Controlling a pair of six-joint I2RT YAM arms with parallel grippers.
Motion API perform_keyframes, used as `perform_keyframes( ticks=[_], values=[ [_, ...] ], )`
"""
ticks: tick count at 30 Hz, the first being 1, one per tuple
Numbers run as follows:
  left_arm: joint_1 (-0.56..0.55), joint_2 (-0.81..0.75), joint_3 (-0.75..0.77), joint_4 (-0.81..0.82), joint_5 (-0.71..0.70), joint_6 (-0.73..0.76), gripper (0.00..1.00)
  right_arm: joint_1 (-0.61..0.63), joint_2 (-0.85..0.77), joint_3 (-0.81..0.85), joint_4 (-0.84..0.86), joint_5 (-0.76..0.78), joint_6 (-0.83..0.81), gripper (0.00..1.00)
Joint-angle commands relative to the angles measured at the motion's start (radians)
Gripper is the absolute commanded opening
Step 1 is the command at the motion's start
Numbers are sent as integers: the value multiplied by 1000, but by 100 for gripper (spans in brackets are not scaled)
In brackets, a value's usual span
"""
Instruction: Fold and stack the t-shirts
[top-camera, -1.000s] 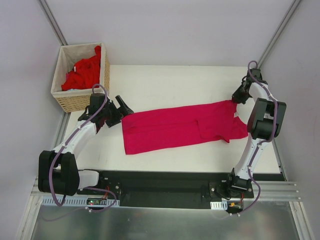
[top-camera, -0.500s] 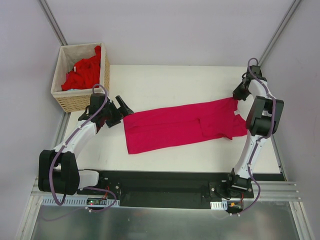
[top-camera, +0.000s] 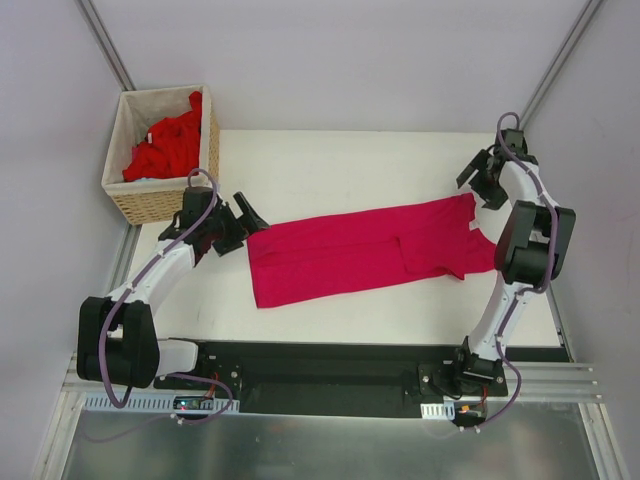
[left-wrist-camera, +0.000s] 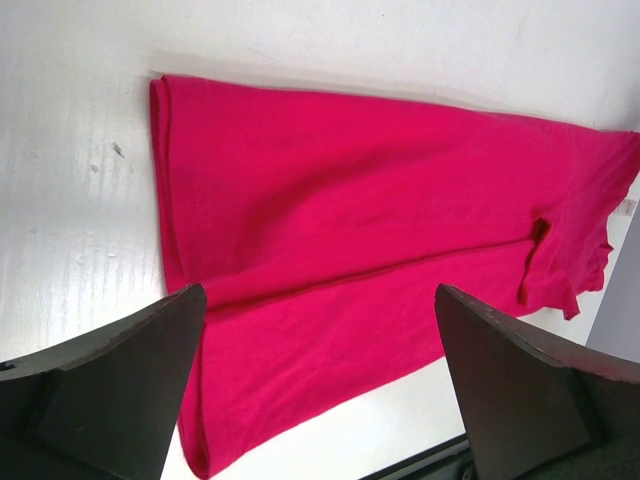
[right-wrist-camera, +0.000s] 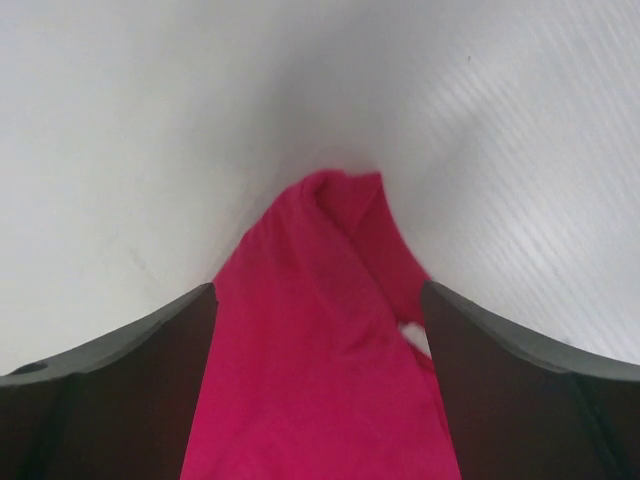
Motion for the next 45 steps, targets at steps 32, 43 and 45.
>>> perform_keyframes(
  ticks=[32,43,45],
  values=[
    [-55,-25,10,-9,11,9,99,396,-503,-528,-48,62,58,82],
    [-60,-38,8,-9,10,7,99,508,-498,-562,-68,87,85,69],
    [-60,-39,5,-9,13,9,99,525,-490,-571,-73,101,88,61]
  ],
)
